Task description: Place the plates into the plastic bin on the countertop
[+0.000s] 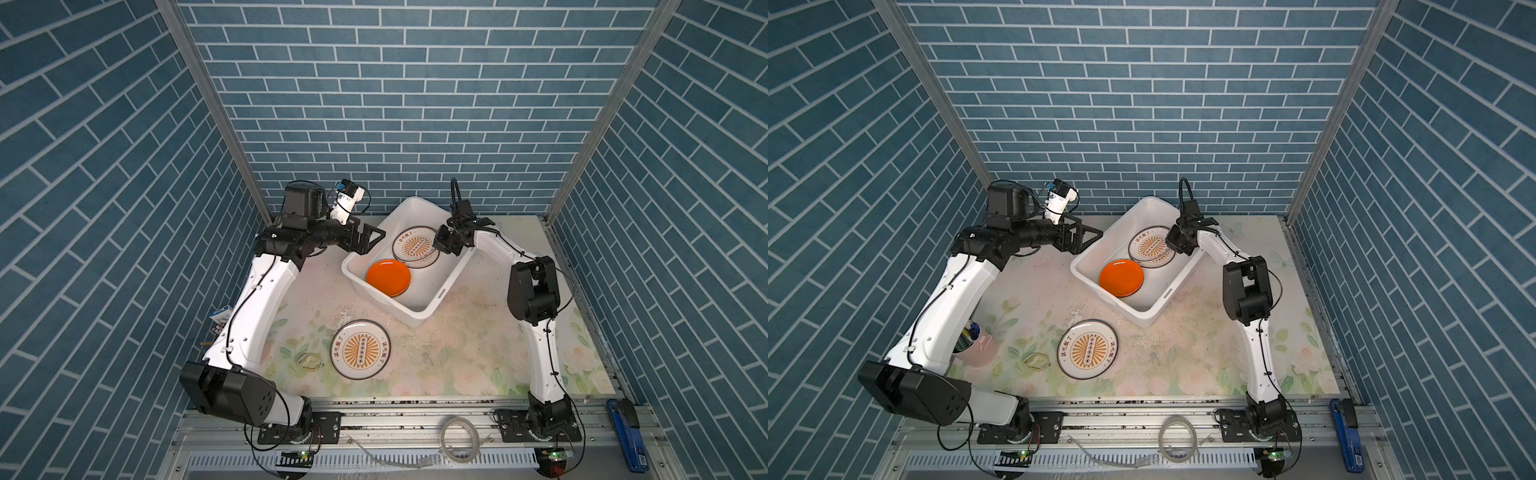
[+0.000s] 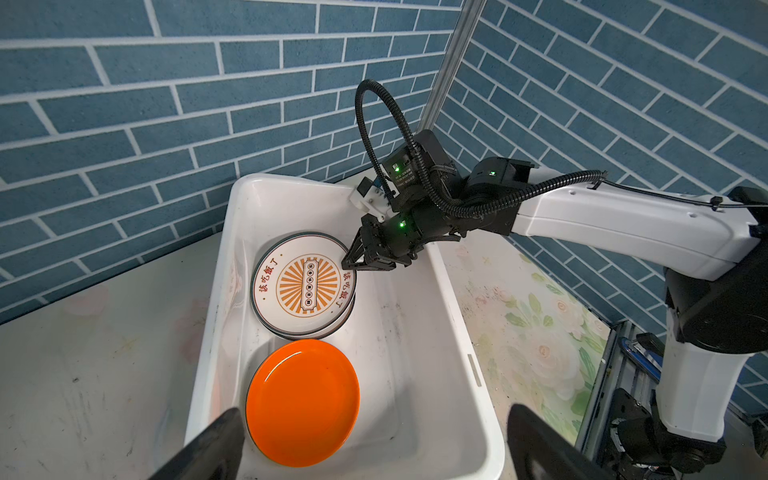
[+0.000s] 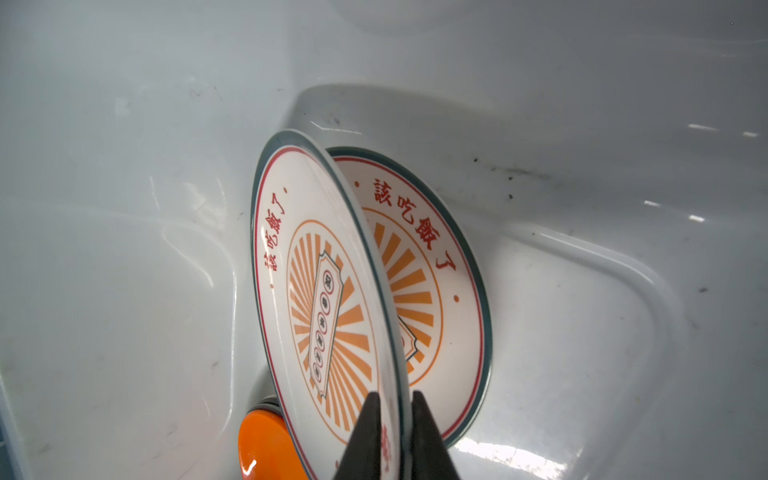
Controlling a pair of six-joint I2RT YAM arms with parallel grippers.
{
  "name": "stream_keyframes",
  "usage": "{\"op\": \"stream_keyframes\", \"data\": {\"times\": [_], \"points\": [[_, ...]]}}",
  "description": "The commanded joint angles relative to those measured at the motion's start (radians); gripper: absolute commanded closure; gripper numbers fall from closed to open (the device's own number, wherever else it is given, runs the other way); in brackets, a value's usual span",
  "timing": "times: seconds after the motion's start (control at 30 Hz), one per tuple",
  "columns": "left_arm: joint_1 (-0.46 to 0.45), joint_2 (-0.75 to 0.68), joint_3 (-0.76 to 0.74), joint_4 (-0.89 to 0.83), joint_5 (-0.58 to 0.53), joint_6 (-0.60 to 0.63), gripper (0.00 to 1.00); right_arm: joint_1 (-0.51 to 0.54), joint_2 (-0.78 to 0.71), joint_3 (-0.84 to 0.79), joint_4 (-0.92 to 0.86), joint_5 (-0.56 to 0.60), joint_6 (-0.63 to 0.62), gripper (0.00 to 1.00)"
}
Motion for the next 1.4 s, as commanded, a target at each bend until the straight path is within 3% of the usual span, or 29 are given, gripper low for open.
{"op": "stream_keyframes", "data": {"times": [0.0,1.37], "points": [[0.008,-0.001,-0.004,0.008,0.017,-0.004,0.00,-0.010,0.027,0.032,-0.012,0.003,0.025,0.84],[0.011,-0.021,-0.029,-0.001,0.022,-0.004,0.00,-0.015,0.057,0.016,-0.053,0.006,0.017,0.78]]}}
